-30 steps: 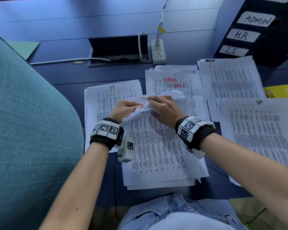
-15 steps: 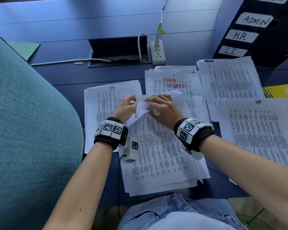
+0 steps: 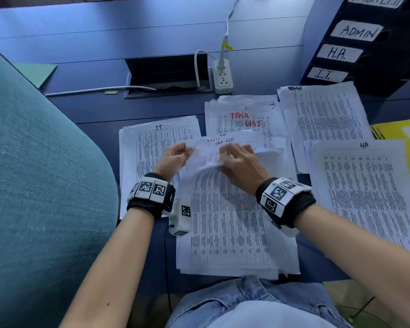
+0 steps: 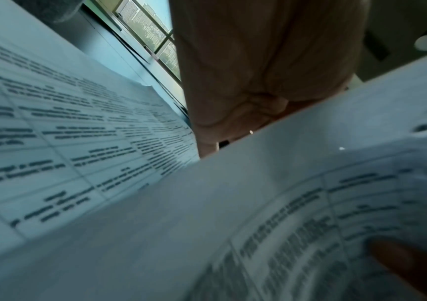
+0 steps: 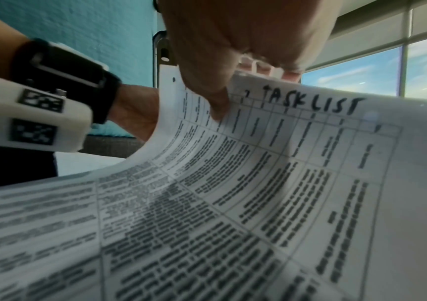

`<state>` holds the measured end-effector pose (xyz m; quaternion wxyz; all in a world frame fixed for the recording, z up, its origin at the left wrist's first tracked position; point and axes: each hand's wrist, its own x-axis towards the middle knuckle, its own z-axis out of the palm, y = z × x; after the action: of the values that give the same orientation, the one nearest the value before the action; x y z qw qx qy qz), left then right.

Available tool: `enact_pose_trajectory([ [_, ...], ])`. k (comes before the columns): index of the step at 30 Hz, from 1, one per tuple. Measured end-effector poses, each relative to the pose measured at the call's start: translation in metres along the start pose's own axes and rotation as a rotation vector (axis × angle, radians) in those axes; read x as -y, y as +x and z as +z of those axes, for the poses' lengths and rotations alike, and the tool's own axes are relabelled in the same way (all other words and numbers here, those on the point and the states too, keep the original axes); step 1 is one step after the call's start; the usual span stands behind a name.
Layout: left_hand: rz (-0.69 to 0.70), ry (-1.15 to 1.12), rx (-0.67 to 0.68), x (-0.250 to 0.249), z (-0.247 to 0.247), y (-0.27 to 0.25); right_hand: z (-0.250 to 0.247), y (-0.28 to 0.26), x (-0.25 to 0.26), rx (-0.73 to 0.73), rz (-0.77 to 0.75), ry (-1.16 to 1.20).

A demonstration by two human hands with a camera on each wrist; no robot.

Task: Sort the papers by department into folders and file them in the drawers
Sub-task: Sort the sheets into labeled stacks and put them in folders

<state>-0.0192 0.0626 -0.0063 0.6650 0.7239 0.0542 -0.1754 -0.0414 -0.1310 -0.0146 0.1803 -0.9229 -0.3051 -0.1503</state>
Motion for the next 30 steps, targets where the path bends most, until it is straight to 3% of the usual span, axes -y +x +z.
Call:
enact_pose_trajectory([
  [3,0.014,0.022,0.107,-0.006,0.003,-0.010,-0.006,0.012,-0.003,0.027,0.117,-0.088],
  [8,0.003,-0.004,0.150,-0.008,0.008,-0.021,-0.022,0.024,-0.007,-0.042,0.372,0.174],
  [11,-0.036,0.024,0.077,-0.008,0.021,-0.029,-0.042,0.035,0.002,-0.188,0.372,0.257],
  [14,0.053,0.057,-0.100,-0.016,0.028,-0.033,-0.059,0.043,0.008,-0.325,0.425,0.236],
  [17,0.160,-0.043,-0.220,-0.031,0.016,-0.035,-0.077,0.038,-0.003,-0.465,0.750,0.213],
  [19,0.241,-0.128,-0.258,-0.044,0.004,-0.041,-0.088,0.030,-0.017,-0.453,1.013,0.445],
  [20,0.288,-0.169,-0.237,-0.053,0.001,-0.045,-0.093,0.025,-0.024,-0.421,1.084,0.679],
  [22,0.347,-0.216,-0.149,-0.069,-0.001,-0.052,-0.100,0.019,-0.027,-0.304,1.034,1.114],
  [24,0.362,-0.189,-0.098,-0.083,0.004,-0.056,-0.105,0.019,-0.018,-0.330,0.886,1.119],
  [26,0.384,-0.151,-0.107,-0.098,0.010,-0.061,-0.114,0.026,-0.006,-0.478,0.774,1.044],
  [30,0.521,-0.239,-0.284,-0.126,0.018,-0.071,-0.138,0.035,0.011,-0.725,0.547,1.011],
])
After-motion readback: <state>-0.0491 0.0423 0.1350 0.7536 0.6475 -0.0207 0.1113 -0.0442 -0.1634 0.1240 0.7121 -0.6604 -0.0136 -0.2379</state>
